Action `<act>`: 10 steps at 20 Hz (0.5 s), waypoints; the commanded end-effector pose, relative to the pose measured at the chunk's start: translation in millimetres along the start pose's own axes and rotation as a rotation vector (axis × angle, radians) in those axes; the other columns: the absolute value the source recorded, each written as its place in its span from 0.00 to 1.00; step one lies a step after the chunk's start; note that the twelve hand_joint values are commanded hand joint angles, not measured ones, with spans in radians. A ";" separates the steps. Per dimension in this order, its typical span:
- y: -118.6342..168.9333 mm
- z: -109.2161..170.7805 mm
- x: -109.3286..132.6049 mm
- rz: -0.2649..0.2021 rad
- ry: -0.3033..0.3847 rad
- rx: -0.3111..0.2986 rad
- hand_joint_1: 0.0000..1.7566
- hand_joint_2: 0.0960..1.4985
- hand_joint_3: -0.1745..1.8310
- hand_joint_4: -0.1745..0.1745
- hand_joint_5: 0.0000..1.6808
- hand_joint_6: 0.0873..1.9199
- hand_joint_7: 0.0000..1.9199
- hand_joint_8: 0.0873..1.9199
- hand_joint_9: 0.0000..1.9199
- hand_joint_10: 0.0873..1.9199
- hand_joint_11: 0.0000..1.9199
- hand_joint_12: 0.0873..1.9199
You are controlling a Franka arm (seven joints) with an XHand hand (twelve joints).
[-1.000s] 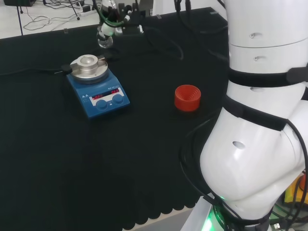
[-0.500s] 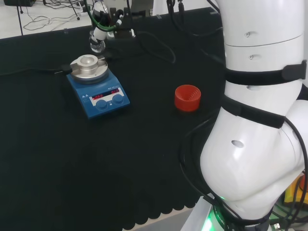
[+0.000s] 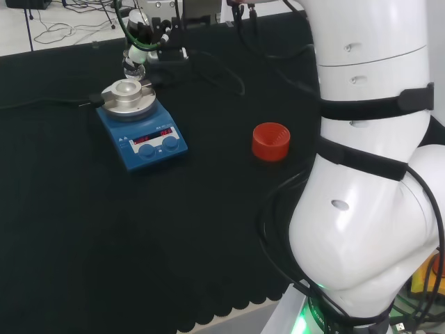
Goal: Place the round-bottom flask on the heater.
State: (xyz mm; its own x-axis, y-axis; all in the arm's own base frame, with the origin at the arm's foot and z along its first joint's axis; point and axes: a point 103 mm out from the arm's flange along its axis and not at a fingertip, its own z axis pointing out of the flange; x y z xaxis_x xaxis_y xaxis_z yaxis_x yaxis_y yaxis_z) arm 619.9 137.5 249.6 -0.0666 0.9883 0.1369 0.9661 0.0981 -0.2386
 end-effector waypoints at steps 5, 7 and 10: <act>12.4 8.9 4.7 -0.010 -0.003 0.014 0.62 0.44 0.47 0.78 0.63 0.54 0.21 0.34 0.35 0.28 0.14 0.72; 12.3 10.5 10.5 -0.010 -0.018 0.008 0.62 0.44 0.47 0.78 0.63 0.54 0.21 0.34 0.35 0.28 0.14 0.72; 13.7 10.9 11.4 -0.015 -0.014 0.016 0.62 0.44 0.47 0.78 0.63 0.54 0.21 0.34 0.35 0.28 0.14 0.72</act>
State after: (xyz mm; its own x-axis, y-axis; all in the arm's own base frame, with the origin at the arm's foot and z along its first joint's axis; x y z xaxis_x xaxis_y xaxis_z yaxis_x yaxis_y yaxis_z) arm 628.6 148.2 238.8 -0.0786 0.9887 0.1277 0.9630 0.1084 -0.2468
